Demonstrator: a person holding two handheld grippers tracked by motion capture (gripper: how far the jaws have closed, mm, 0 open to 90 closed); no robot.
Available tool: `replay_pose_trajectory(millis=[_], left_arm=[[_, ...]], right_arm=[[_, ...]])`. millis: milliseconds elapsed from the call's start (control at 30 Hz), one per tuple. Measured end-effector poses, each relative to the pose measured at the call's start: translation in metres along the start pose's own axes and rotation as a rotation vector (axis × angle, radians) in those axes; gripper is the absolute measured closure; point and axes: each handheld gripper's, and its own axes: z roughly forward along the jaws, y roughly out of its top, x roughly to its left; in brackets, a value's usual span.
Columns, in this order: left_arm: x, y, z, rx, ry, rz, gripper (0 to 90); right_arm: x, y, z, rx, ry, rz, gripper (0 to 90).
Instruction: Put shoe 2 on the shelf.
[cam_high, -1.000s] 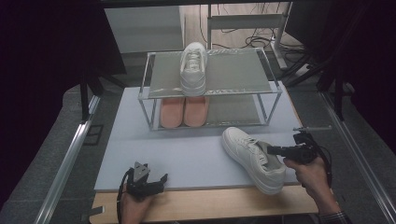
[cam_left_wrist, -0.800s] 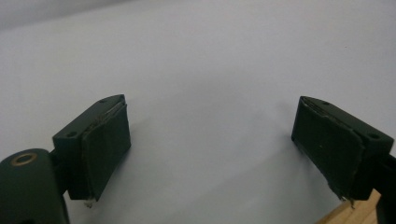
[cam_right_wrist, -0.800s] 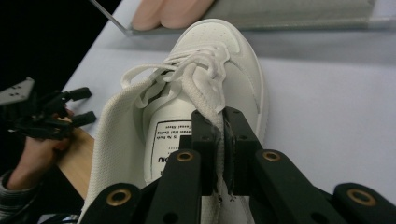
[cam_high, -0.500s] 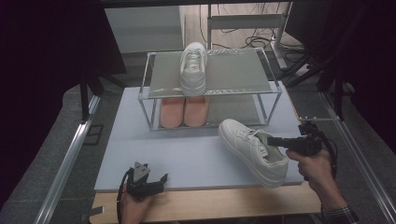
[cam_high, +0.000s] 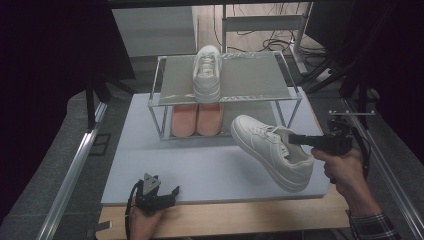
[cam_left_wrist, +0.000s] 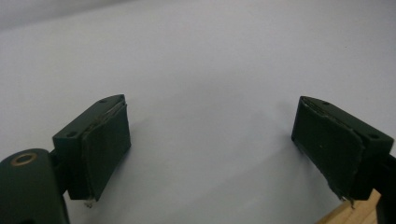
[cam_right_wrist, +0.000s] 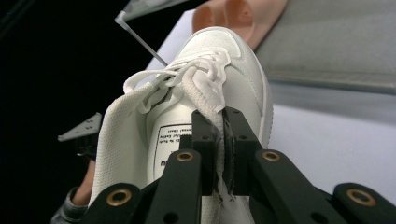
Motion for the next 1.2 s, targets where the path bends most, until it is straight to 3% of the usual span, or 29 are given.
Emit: replay_pose_trajectory(millis=[133, 700, 1200], left_arm=[[0.0, 0.0, 0.0, 0.002, 0.0, 0.001, 11.4], [0.0, 0.0, 0.0, 0.004, 0.0, 0.001, 11.4], [0.0, 0.0, 0.0, 0.004, 0.0, 0.001, 11.4]], right_arm=[[0.005, 0.008, -0.003, -0.008, 0.029, 0.004, 84.6], [0.026, 0.04, -0.018, -0.064, 0.073, 0.004, 84.6], [0.027, 0.068, -0.019, -0.135, 0.043, 0.033, 84.5]])
